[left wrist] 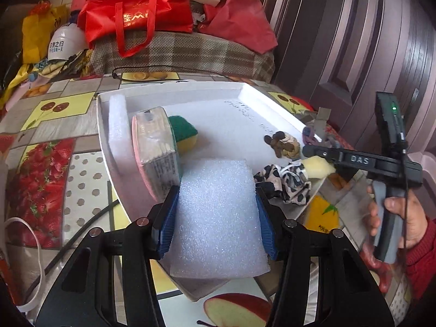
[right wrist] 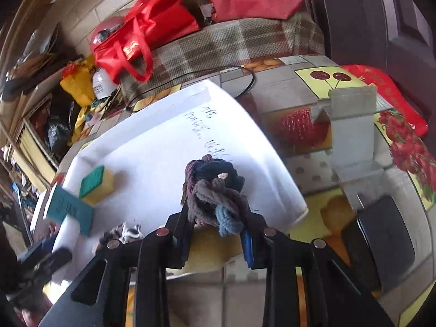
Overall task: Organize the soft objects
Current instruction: 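Carry the foam sheet and rope knot with both tools over the tray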
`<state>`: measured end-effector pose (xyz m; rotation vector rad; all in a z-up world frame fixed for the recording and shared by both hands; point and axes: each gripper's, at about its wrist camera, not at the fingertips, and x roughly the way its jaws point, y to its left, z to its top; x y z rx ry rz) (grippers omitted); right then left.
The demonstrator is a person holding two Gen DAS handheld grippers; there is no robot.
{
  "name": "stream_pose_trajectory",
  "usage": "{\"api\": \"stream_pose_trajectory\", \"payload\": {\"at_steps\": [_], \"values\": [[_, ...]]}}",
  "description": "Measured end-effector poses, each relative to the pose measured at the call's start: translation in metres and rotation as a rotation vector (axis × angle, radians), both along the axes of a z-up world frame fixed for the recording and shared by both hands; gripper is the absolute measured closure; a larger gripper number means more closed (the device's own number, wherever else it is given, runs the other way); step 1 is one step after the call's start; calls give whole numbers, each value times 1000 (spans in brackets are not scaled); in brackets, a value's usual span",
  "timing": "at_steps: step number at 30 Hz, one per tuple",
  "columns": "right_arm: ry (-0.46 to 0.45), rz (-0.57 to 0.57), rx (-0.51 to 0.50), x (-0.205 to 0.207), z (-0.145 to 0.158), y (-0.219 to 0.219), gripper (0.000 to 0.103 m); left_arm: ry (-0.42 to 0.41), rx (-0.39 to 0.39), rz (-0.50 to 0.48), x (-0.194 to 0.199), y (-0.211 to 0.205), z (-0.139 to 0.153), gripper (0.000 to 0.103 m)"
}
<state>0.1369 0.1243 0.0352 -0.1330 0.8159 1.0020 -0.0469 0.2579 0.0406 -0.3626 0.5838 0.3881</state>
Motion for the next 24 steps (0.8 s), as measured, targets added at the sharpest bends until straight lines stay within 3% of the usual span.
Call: {"api": "stream_pose_trajectory", "payload": {"at_steps": [8, 13, 16, 20, 24], "values": [[22, 63, 4, -60, -2, -40, 74, 61, 64, -18, -37, -10, -6, 51], [-82, 56, 110, -80, 2, -56, 74, -35, 120, 60, -60, -16, 6, 51], [-134, -12, 199, -78, 9, -74, 74, -103, 211, 144, -75, -26, 17, 51], [-280, -84, 219, -77, 21, -90, 74, -149, 306, 175, -76, -45, 24, 51], [-296, -98, 226, -71, 23, -86, 73, -160, 317, 170, -58, -55, 25, 51]]}}
